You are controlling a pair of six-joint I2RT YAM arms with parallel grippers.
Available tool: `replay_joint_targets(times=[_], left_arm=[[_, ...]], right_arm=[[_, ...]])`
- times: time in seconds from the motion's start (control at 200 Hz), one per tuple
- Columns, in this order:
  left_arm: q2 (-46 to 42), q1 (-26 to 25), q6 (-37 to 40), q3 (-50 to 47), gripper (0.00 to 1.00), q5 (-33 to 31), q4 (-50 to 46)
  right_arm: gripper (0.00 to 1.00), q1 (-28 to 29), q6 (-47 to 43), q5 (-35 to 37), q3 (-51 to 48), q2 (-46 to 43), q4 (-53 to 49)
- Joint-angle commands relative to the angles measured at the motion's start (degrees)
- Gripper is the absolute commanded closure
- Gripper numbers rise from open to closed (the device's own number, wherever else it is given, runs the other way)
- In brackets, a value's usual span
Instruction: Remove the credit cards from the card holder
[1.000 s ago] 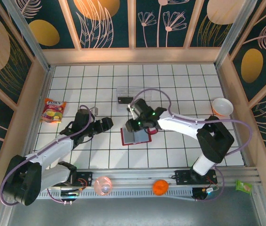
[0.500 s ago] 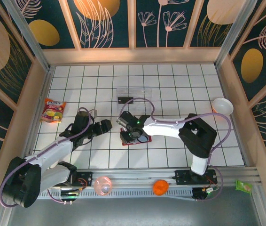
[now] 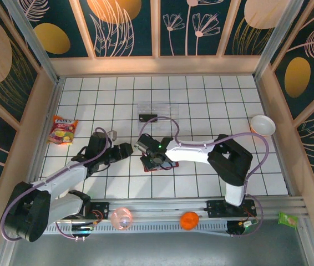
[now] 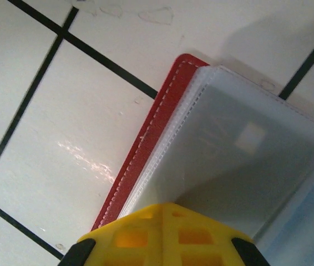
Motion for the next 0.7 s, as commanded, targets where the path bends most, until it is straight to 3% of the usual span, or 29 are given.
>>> replay_joint_targets(times=[0.0, 0.16, 0.235, 0.3, 0.405, 0.696], left_arm=[[1.45, -2.95, -1.87, -0.48, 0.42, 1.19, 4.42], [3.71, -4.93, -3.28, -0.14, 0.49, -0.58, 4.71], [1.32, -4.93, -3.36, 0.08, 0.42, -3.74, 2.40], [-1.11, -4.85, -2.95, 0.30, 0.35, -6.58, -0.04], [-3.02, -4.59, -2.16, 0.78, 0.33, -9.50, -2.99], [-1.94, -4.01, -1.12, 1.07, 0.33, -8.08, -2.96]], right_arm=[[1.00, -1.50, 1.90, -3.98, -2.32, -3.03, 4.99], [1.00, -3.53, 2.85, -3.76, -3.79, -5.38, 5.64], [0.77, -2.55, 1.20, -1.92, -2.46, -5.23, 3.11], [0.69, -1.25, 0.32, 0.71, -1.15, -4.69, 1.24], [0.65, 0.31, -0.21, 3.45, 0.36, -2.87, -1.08], [0.57, 3.26, -1.00, 8.22, 2.00, 3.30, -4.83]])
